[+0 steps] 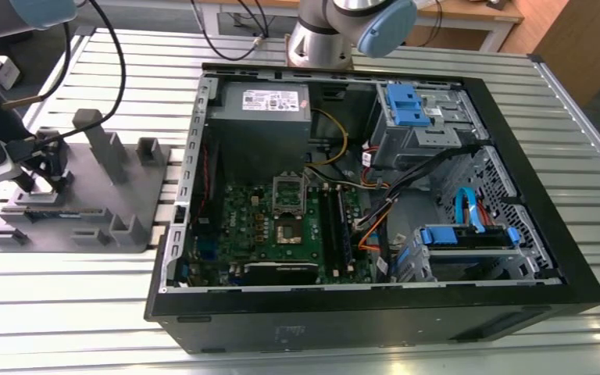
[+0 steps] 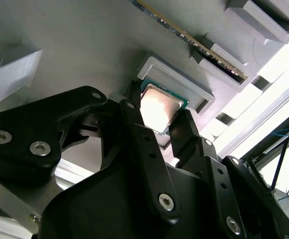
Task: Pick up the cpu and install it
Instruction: 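Pick up the cpu and move it towards the insertion slot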
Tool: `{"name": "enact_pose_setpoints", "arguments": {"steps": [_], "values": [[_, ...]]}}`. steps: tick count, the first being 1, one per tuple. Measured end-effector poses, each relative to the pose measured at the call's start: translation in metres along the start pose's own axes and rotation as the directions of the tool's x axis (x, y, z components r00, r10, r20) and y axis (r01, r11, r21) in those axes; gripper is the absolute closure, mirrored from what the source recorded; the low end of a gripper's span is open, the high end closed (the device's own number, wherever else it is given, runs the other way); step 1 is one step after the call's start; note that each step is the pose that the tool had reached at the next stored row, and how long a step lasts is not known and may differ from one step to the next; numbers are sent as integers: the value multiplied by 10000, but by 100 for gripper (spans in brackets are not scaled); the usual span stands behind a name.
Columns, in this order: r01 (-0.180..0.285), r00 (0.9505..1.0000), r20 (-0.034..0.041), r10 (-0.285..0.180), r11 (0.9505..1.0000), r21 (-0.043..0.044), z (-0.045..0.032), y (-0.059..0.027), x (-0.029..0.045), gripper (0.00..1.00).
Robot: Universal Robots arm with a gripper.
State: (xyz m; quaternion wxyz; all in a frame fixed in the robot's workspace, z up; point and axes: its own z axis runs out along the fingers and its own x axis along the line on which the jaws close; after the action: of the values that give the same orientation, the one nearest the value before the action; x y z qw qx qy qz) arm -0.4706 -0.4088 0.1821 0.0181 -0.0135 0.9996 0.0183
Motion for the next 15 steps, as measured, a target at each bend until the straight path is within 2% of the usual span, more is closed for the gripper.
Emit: {"name": "enact_pose_setpoints", "arguments": {"steps": [7, 11, 15], "values": [[0, 10000, 0, 0, 10000, 0, 1, 0, 0, 53], [-1, 10000, 1, 1, 10000, -36, -40, 2, -2, 53], [-1, 10000, 2, 1, 10000, -38, -44, 1, -1, 53]]}}
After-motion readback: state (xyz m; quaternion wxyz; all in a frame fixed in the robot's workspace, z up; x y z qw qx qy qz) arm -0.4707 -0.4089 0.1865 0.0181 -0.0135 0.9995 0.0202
